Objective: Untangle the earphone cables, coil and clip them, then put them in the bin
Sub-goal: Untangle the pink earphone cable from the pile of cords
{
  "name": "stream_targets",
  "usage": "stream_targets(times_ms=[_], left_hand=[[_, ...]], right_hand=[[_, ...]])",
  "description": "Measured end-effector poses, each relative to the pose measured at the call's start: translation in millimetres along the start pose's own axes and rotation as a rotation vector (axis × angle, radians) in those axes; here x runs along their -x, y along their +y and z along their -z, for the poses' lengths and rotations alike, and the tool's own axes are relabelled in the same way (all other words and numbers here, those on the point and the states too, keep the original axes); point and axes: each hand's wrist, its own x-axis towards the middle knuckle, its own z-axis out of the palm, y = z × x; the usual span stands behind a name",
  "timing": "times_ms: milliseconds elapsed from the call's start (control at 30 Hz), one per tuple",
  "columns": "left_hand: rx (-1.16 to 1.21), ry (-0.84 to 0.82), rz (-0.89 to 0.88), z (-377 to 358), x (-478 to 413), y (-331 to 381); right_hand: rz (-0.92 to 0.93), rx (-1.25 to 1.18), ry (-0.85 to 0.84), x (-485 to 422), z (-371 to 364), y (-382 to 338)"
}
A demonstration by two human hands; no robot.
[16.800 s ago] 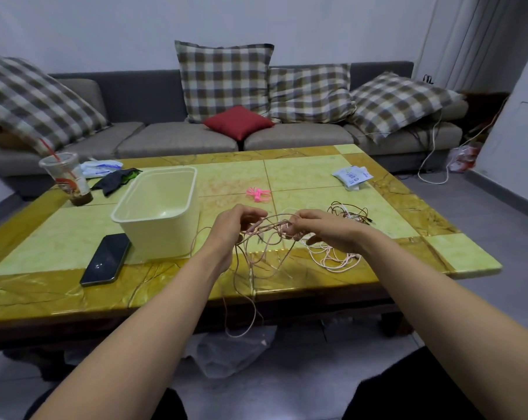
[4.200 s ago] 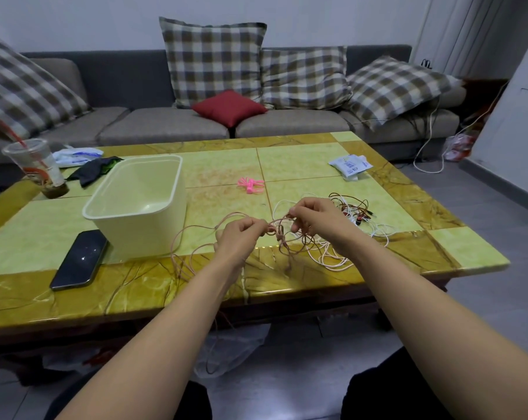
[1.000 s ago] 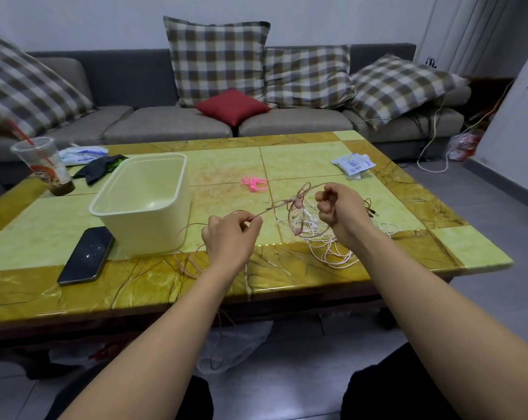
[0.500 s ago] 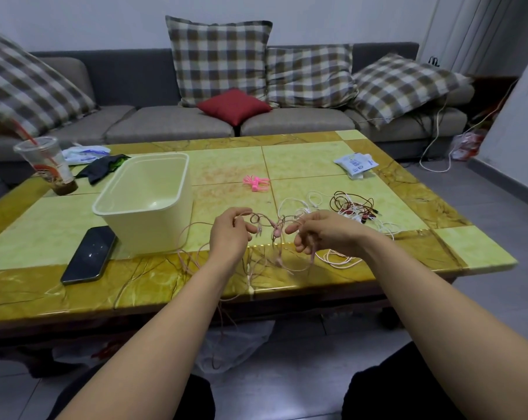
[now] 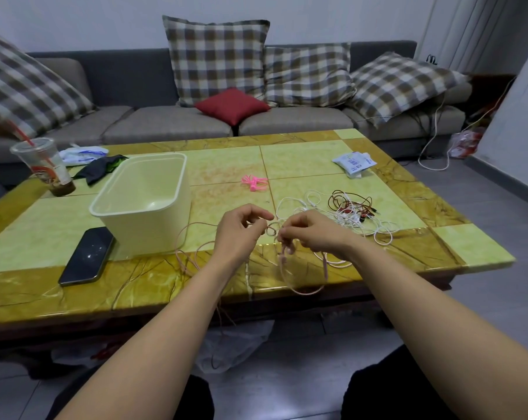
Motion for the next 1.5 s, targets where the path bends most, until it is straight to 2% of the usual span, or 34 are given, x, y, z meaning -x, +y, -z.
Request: stream_targets(times_ms=[167,267,367,567,667,767,833,900,967,1133,1267,1400,1500], left_hand=[[-0.152,0.195,-0.033,4,-2,-6],[-0.346,0.268,-0.042,0,-1,-7],[-0.501,0.195,-0.001,-4,1,-8],[-0.495,-0.097,0.093,-10,2,-6],[-0.307,-0.183,0.129,-13,4,-2],[-0.074,-0.129,0.203,-13,3,-4],[0.036,-0.091,0.243,-13,1,-6],[0.094,-0.056,0.265,-12,-2,-5],[0.084,-0.039,0.250,-9,-4,-2],[0.143,-0.045,0.176,-4,-3,-3],[0.259,0.031,0.250,-1,-5,0],[0.210,-0.034,0.301,-1,-5,-6],[0.104,-0.129,0.240,-7,0,-9]], right_hand=[[-0.022,-0.178,0.376,-3,11,2],[-0.034,-0.272,0.462,-4,13,3],[-0.021,-0.237,0.396,-2,12,0],[0.048,-0.094,0.194,3,5,-1],[0.109,-0.034,0.154,0,1,0],[0.148,-0.038,0.205,-1,1,0],[0.135,-0.057,0.173,1,1,-1],[0.080,-0.059,0.106,3,1,-2],[0.056,-0.024,0.119,1,2,0],[0.064,-0.160,0.300,0,8,0],[0.083,-0.306,0.500,1,17,-2],[0.048,-0.277,0.406,5,13,-2],[0.037,-0.237,0.297,4,7,-4]])
